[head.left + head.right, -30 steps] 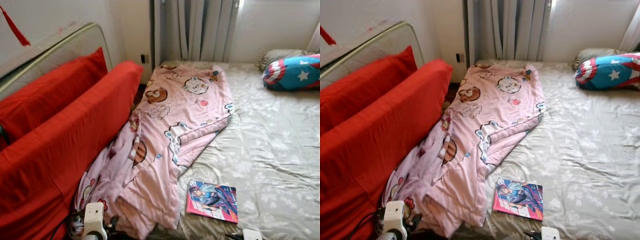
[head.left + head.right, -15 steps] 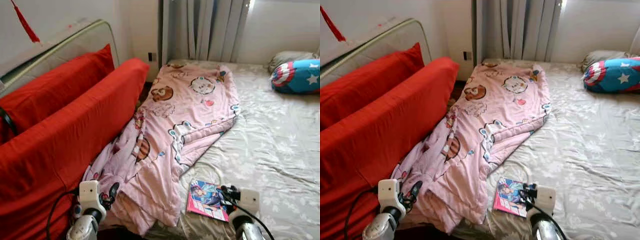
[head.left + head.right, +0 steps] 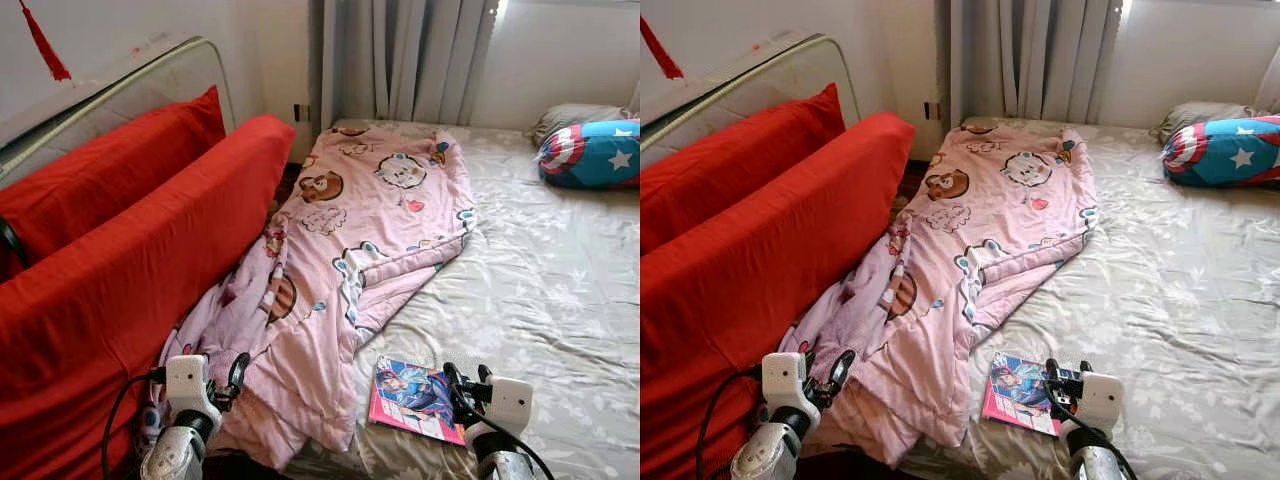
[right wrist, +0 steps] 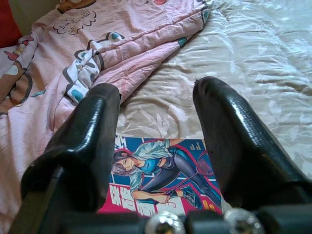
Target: Clean up the room
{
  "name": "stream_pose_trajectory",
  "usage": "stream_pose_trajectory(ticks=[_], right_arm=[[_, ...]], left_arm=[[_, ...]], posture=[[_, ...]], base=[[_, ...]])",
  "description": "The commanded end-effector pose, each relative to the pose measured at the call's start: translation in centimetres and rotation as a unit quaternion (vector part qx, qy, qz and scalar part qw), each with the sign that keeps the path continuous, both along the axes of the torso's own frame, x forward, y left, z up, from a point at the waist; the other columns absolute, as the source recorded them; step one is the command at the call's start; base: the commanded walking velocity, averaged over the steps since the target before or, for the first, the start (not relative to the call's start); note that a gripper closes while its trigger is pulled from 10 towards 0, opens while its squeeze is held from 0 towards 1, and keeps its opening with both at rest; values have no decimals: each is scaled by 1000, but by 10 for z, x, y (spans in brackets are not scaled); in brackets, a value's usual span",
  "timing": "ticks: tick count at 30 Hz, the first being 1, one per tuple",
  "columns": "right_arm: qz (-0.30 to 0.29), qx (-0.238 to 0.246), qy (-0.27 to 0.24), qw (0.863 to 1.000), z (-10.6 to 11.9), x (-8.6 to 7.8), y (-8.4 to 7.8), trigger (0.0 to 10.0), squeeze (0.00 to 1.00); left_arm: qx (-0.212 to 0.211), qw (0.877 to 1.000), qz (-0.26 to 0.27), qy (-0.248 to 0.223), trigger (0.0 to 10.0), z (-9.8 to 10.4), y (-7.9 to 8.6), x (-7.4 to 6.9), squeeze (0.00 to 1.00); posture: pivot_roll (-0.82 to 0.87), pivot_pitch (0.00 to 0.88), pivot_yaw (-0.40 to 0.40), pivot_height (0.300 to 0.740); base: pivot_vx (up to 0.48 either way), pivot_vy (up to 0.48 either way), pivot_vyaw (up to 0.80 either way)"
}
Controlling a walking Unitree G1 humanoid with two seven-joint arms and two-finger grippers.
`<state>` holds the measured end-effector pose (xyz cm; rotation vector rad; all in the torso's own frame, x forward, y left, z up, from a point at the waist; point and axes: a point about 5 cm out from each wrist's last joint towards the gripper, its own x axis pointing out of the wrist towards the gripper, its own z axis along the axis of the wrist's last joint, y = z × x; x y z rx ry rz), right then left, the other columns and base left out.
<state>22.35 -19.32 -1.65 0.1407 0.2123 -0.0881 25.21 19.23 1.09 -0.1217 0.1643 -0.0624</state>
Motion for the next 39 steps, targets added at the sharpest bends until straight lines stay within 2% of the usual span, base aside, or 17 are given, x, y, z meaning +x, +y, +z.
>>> stream_pose_trajectory(ticks=[1,8,17,31,35,39], right_arm=[[-16,0,-15,1000,8,7,-3,10000,0],[-19,-16,5,1000,5,9,0,10000,0],[-24,-23,13,999,1,4,-1,10000,0],[-23,-18,21,999,0,7,4,10000,0],[-19,-18,25,999,-1,8,5,10000,0],[-19,-19,20,999,-1,7,4,10000,0]], left_arm=[[1,1000,0,-3,10000,5,1,5,0],[-3,1000,3,-4,10000,6,-2,6,0],[-5,1000,-4,2,10000,5,-6,4,0],[-6,1000,-5,13,10000,3,-6,3,0],[-6,1000,-8,18,10000,2,-7,2,0],[-4,1000,-8,22,10000,1,-7,1,0]], posture=[[-46,0,0,740],[-45,0,0,740],[-39,0,3,685],[-33,0,3,685],[-33,0,3,666],[-34,0,5,666]], base=[[0,0,0],[0,0,0],[0,0,0],[0,0,0],[0,0,0],[0,0,0]])
